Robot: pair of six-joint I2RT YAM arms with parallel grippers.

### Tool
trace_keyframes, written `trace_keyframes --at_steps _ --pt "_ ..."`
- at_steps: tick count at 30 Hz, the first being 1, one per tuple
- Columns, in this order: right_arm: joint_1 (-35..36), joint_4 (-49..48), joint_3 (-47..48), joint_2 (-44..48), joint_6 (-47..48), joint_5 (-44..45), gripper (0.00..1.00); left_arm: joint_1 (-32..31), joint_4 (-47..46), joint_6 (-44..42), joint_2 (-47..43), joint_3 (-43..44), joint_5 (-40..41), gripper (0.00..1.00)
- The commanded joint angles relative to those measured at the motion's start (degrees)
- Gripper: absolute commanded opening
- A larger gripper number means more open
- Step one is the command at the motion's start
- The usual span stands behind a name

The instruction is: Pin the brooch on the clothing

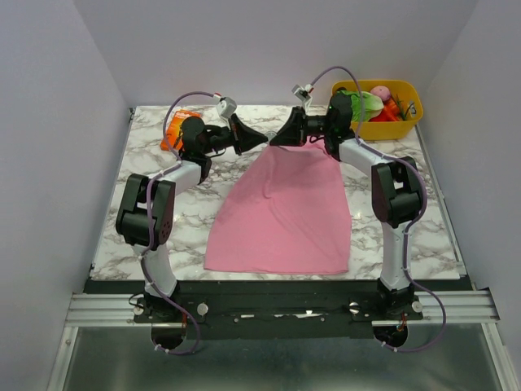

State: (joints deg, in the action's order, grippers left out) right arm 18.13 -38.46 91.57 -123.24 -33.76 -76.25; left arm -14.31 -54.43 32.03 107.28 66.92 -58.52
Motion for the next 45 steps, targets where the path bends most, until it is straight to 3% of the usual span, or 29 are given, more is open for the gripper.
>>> trace_keyframes --at_steps 1,9,32,45 --pt "1.12 9.44 3.00 0.46 6.24 1.80 0.08 -0.99 7.58 -7.32 -3.48 1.02 -1.60 0.00" --pt "1.91 24.64 6.51 1.34 16.97 4.79 0.01 -1.95 15.59 -13.48 -4.72 2.34 -0.89 0.00" --pt "3.05 40.02 10.29 2.74 23.91 14.98 0.01 -4.68 34.39 -28.42 -7.88 6.30 2.18 0.00" --pt "3.23 50.05 14.95 2.83 24.53 21.05 0.01 -7.93 47.31 -42.12 -13.06 6.91 9.47 0.00"
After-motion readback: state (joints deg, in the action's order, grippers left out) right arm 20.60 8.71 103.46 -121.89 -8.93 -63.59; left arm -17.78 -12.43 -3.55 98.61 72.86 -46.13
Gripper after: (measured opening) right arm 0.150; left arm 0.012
